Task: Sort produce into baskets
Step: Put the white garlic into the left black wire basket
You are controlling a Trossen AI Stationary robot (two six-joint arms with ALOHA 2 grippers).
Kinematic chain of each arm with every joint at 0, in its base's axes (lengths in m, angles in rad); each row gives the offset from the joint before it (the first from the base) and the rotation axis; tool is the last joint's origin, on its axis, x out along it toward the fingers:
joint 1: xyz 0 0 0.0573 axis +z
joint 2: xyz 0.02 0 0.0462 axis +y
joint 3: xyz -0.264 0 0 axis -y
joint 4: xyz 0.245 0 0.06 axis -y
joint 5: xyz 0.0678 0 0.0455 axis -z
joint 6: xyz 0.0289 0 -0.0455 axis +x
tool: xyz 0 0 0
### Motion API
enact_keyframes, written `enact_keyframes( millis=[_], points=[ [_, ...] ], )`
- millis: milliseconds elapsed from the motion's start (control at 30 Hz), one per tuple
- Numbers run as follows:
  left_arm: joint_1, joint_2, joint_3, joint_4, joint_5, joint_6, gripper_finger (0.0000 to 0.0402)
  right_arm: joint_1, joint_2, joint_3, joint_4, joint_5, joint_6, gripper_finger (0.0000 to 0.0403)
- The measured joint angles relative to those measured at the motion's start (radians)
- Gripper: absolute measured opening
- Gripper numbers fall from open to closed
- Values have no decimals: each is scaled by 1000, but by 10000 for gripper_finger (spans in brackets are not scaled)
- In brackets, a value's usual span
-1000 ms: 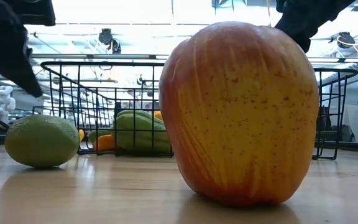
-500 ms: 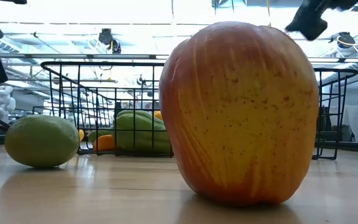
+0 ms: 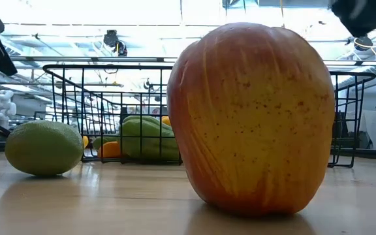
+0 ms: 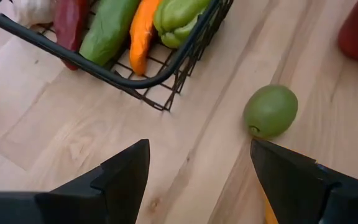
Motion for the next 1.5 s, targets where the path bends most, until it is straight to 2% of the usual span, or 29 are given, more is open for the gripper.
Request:
enact_keyframes(
  millis=[200, 400, 733, 933, 1167, 1500],
  points=[
    [0, 0, 0, 64, -2, 16, 285, 62, 192, 60, 40, 9, 67, 297],
    [0, 0, 0, 82, -4, 24, 285, 110, 384, 198, 38, 34, 54, 297],
    [0, 1, 0, 82, -4, 24, 285, 120, 664, 412, -31, 36, 73, 303],
    [0, 1, 0, 81, -4, 25, 285, 118, 727, 441, -70, 31, 150, 329],
    [0, 1, 0, 82, -4, 26, 285, 118, 766, 441, -70, 27, 130, 349],
    [0, 1, 0, 82, -4, 26, 285, 105, 778, 441, -69, 29, 132, 292]
  ],
)
